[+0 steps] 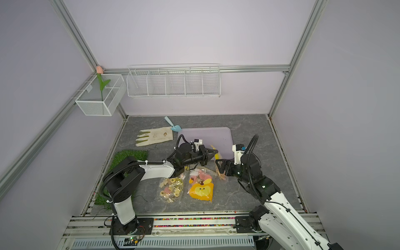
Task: Pour cookies out of the ziploc bag
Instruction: Open the ziploc bag at the center of the board.
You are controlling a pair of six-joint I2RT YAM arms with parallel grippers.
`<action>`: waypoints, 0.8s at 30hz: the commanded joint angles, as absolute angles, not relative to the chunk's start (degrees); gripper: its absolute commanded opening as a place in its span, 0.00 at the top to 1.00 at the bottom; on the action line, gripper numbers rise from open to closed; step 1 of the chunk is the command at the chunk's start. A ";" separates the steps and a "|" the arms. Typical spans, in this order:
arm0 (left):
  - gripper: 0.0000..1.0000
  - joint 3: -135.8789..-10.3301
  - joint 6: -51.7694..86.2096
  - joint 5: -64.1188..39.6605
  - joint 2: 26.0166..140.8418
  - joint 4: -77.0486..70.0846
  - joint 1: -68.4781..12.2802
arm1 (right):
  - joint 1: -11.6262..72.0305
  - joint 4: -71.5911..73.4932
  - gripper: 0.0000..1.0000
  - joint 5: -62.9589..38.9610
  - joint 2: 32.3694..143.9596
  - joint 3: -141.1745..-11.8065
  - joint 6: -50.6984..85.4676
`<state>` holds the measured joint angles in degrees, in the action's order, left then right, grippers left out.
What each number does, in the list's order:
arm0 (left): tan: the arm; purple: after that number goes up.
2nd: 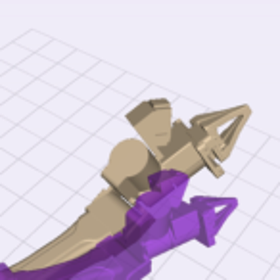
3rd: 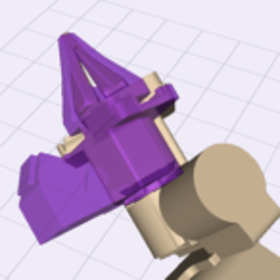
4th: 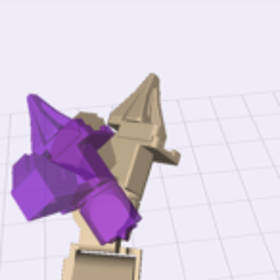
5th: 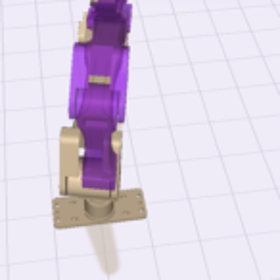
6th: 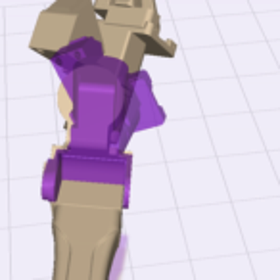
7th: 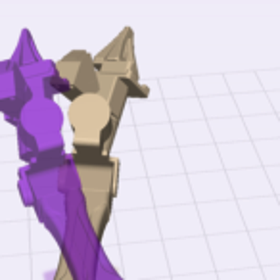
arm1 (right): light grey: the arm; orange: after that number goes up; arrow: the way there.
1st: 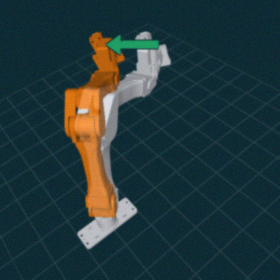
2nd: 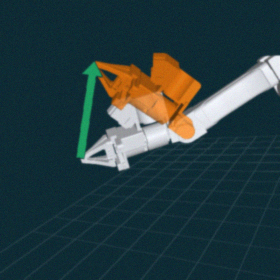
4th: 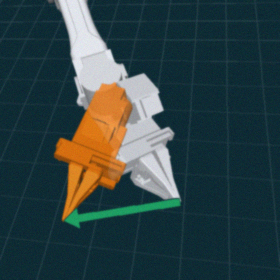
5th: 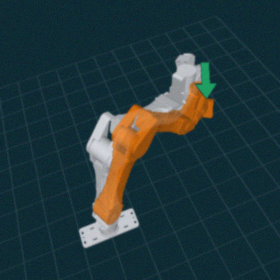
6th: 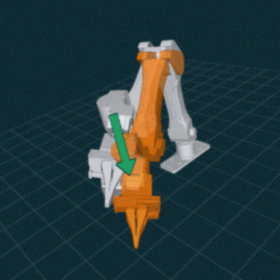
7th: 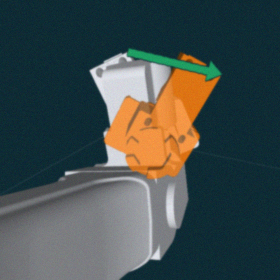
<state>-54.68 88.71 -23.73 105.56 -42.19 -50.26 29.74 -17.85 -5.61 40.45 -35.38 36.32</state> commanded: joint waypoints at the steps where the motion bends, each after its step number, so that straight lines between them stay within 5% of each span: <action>1: 1.00 -57.67 82.02 -25.81 101.72 -32.62 -50.54 | 29.71 -25.74 0.01 -0.01 37.79 -38.87 33.31; 11: 1.00 -68.80 60.42 -26.86 95.67 1.87 -51.21 | 27.06 -32.01 0.00 0.27 39.77 -44.30 33.30; 24: 0.93 -80.50 46.81 -24.01 98.07 24.53 -57.67 | 17.21 -30.58 0.12 -18.10 48.72 -47.56 36.27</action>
